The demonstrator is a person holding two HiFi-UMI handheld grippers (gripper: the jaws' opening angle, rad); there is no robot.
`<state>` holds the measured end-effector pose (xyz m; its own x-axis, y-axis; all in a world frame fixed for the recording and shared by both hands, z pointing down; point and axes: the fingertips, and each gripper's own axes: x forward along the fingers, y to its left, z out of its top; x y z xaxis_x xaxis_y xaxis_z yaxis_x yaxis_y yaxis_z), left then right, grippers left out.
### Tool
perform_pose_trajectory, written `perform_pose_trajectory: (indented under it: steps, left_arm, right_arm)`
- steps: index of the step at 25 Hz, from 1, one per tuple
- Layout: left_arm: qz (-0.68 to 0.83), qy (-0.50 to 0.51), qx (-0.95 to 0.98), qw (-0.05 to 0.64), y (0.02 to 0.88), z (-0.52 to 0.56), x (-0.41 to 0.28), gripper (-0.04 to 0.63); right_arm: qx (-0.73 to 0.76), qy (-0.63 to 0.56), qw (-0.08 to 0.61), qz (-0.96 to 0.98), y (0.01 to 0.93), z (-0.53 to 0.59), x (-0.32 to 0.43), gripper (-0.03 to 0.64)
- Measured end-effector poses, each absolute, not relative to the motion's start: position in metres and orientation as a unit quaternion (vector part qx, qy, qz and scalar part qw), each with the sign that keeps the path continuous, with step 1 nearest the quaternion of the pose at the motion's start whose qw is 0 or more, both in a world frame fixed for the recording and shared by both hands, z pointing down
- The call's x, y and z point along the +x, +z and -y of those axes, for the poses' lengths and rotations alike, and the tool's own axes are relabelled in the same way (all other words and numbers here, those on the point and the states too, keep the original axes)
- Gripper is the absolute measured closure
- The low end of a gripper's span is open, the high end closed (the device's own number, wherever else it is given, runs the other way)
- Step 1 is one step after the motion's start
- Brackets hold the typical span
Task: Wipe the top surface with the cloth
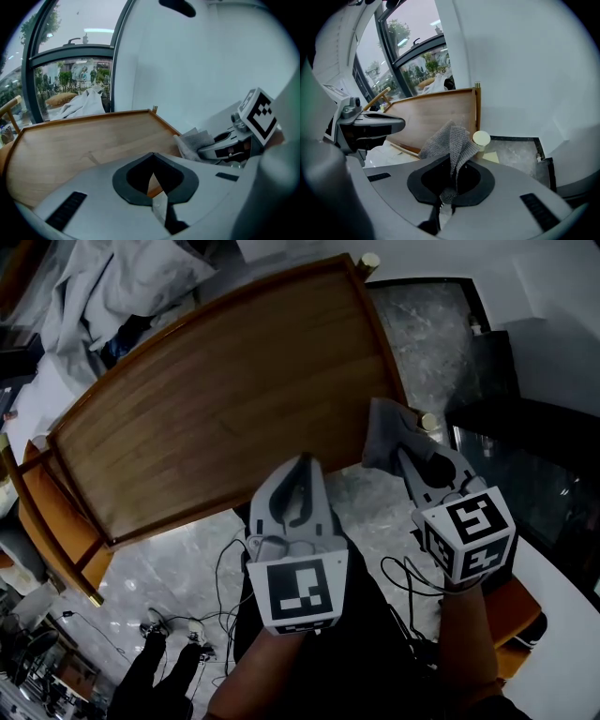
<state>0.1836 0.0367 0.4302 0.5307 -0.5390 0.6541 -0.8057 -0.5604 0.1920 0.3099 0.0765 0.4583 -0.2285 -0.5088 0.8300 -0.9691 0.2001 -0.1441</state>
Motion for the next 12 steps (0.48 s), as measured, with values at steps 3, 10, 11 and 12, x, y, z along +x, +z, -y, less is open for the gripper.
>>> perform_pose_trajectory:
  steps: [3, 10, 11, 12]
  left_arm:
    - [0.4, 0.274, 0.84, 0.243, 0.431, -0.038, 0.184, 0.584]
    - [0.402, 0.28, 0.839, 0.237, 0.432, -0.04, 0.18, 0.584]
    - [0.402, 0.279, 0.839, 0.237, 0.432, -0.04, 0.179, 0.584]
    - [0.401, 0.277, 0.841, 0.237, 0.433, -0.04, 0.179, 0.584]
  right_arm:
    - [0.531, 0.346, 0.332, 0.698, 0.458, -0.079, 0.316, 0.589]
    - [0.548, 0.332, 0.337, 0.69, 0.452, -0.084, 0.325, 0.589]
    - [0.548, 0.329, 0.338, 0.691, 0.451, -0.084, 0.324, 0.589]
    - [0.548, 0.325, 0.338, 0.692, 0.449, -0.083, 0.323, 0.589]
